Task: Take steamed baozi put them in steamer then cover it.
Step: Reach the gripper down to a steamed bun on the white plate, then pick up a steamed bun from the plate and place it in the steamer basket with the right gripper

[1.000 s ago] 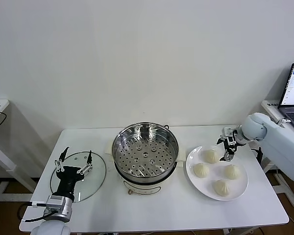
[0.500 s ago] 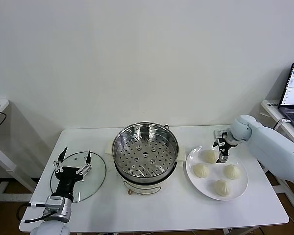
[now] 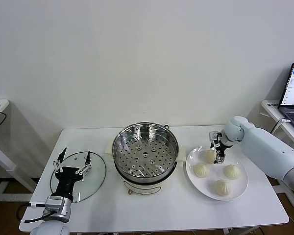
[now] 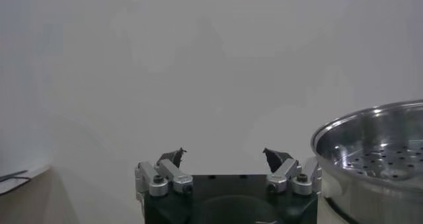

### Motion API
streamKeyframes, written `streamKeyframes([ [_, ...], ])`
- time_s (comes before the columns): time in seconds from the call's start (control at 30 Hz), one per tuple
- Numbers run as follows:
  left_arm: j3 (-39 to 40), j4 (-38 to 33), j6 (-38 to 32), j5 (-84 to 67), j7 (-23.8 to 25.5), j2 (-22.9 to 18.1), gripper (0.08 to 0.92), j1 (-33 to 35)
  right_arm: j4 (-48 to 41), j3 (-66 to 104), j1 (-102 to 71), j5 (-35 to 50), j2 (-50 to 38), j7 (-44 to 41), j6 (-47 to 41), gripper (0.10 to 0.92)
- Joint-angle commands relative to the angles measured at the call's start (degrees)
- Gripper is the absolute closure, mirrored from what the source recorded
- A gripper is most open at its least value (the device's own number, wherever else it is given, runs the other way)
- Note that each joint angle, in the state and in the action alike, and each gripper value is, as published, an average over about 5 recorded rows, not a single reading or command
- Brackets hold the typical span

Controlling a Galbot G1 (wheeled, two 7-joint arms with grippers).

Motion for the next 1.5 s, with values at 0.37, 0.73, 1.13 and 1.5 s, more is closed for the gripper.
streamKeyframes([
  [0.37, 0.0, -0.6, 0.1, 0.0, -0.1, -0.2, 0.177, 0.2, 3.5, -1.0, 1.3, 2.3, -2.3, -0.1, 0.5, 0.372],
  [0.73, 0.1, -1.3, 0.5, 0.3, -0.4, 0.1, 0.177, 0.8, 22.0, -18.1, 25.1, 14.0, -13.1, -4.8, 10.7, 0.38],
  [1.13, -0.4, -2.1, 0.9, 0.3, -0.4, 0.5, 0.177, 1.5, 27.2, -32.2, 50.0, 17.4, -1.5, -11.7, 36.6, 0.381],
  [1.5, -1.5, -1.4, 0.8, -0.1, -0.3, 1.6, 0.177, 1.3, 24.3, -34.3, 49.3, 13.0, 17.5, -7.5, 47.0, 0.381],
])
